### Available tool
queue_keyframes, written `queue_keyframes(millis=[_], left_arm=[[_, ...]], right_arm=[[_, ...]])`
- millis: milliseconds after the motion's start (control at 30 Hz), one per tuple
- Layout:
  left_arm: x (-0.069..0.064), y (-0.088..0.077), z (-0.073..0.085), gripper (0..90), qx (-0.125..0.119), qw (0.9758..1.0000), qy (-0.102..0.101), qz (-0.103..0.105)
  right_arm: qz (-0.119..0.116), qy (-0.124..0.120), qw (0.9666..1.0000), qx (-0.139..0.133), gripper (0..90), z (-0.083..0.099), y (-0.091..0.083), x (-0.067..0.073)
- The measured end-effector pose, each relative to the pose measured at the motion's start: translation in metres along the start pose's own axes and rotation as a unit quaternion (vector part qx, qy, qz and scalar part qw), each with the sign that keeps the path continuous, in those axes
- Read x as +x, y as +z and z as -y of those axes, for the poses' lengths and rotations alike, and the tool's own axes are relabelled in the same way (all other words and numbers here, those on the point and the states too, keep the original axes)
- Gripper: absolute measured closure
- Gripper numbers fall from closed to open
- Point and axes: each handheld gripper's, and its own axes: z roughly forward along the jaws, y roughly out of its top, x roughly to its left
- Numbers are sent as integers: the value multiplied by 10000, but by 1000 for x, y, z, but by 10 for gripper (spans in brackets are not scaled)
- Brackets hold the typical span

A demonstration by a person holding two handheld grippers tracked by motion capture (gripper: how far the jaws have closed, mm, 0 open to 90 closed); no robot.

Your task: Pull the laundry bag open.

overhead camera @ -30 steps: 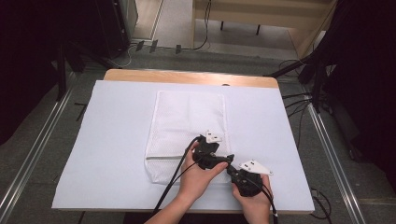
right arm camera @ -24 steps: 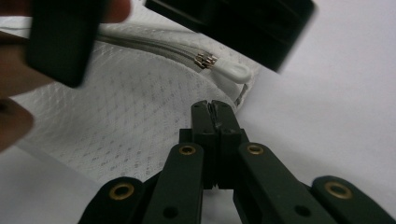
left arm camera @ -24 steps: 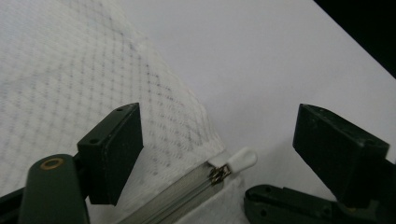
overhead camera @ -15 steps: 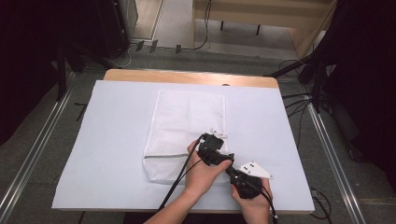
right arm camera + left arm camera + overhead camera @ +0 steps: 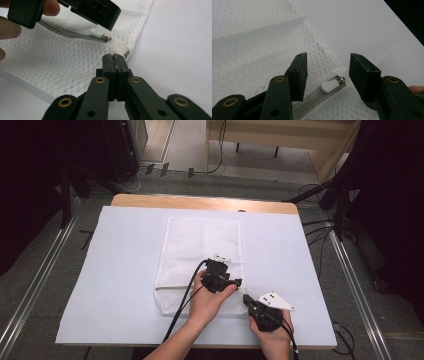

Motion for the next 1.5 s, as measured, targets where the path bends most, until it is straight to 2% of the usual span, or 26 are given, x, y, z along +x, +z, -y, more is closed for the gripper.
queue_keyframes(millis=[67, 133, 200, 233, 267, 300, 367, 467, 633, 700, 833, 900, 1033, 1167, 1267, 1367, 1467, 1500], left_arm=[[0, 1, 2, 497, 82, 9999, 2, 99], [2, 2, 4, 484, 116, 9999, -7, 76], [5, 2, 6, 456, 192, 9997, -110, 104], [6, 2, 7, 438, 262, 9993, -173, 205], [6, 2, 7, 435, 262, 9993, -173, 205], [8, 1, 9, 438, 276, 9984, -310, 394], [10, -1, 9, 479, 249, 9965, -483, 629], [12, -3, 8, 567, 234, 9947, -533, 848], [14, -5, 8, 701, 214, 9940, -525, 935], [15, -4, 9, 777, 230, 9935, -497, 998], [16, -4, 9, 821, 213, 9928, -470, 1078], [16, -5, 10, 874, 224, 9924, -411, 1141], [14, -8, 11, 879, 205, 9930, -195, 1147], [13, -13, 12, 880, 102, 9949, -4, 1005], [13, -17, 13, 881, 36, 9942, 83, 1069], [10, -21, 14, 881, -13, 9944, 164, 1040], [10, -24, 15, 881, -43, 9944, 248, 1023], [10, -25, 16, 881, -39, 9942, 239, 1051]], right_arm=[[-10, 19, 10000, 4, 900, 0, -1, 0], [-1, 7, 10000, -10, 900, 0, -1, -1], [-5, 12, 10000, -15, 900, 0, -1, -1], [7, 6, 10000, -20, 900, 0, -1, -1], [11, 7, 10000, -20, 900, 0, -1, -1], [3, 0, 10000, -14, 900, 0, -1, -1], [-3, -10, 10000, 1, 900, 0, 0, -1], [4, 0, 10000, -3, 900, 0, 0, 0], [17, -19, 10000, -5, 900, 0, -1, 0], [14, -16, 10000, -6, 900, 0, 0, 0], [-4, -46, 10000, -22, 900, -1, -1, 1], [0, -61, 10000, -69, 900, -2, -2, 1], [0, -75, 9998, -158, 900, -5, -6, 0], [0, -119, 9996, -274, 900, -9, -13, 0], [16, -228, 9989, -398, 900, -13, -20, 3], [24, -368, 9982, -468, 900, -15, -24, 6], [19, -391, 9980, -490, 900, -16, -25, 8], [-40, -333, 9983, -477, 900, -16, -26, 8]])
